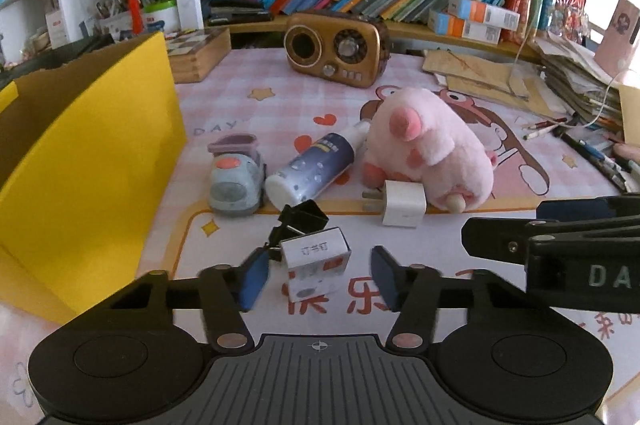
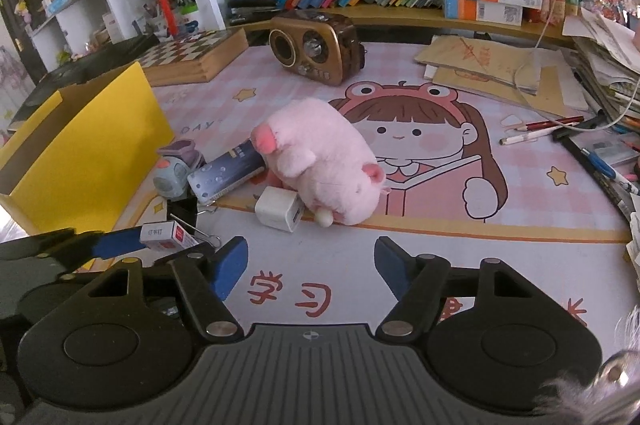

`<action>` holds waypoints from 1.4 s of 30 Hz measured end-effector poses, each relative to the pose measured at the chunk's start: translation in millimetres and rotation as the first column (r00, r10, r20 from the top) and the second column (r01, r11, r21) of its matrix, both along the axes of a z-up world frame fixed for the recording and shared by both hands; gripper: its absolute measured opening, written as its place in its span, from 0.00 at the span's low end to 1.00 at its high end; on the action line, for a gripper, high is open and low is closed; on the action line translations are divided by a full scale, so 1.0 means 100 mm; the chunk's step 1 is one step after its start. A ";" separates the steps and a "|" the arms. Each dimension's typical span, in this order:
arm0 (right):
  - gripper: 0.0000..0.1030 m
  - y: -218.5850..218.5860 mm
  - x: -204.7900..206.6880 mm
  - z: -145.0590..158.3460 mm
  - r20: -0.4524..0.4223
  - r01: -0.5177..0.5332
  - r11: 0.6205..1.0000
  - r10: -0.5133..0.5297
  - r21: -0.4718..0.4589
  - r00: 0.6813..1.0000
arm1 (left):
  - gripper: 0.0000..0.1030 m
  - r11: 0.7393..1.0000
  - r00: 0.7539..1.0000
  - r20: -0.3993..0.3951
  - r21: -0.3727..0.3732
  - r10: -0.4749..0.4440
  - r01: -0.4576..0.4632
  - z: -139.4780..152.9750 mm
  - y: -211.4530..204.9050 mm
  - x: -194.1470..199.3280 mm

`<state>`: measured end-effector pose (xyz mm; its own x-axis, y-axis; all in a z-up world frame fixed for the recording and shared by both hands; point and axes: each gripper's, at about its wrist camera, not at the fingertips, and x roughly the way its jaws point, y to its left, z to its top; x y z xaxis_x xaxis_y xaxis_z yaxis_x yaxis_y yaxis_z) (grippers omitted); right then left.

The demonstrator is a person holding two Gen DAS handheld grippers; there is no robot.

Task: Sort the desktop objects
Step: 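Move the left tool to the white stapler box and grasp it, then grasp the black binder clip with the right tool while the left tool holds the stapler box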

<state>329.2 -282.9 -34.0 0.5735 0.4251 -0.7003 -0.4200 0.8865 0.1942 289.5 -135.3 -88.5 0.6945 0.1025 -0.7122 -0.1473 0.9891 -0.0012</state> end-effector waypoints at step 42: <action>0.23 0.92 0.28 -0.22 -0.079 -0.230 0.966 0.240 0.117 0.968 | 0.30 0.996 0.994 0.069 0.016 0.090 -0.092 0.46 0.39 -0.94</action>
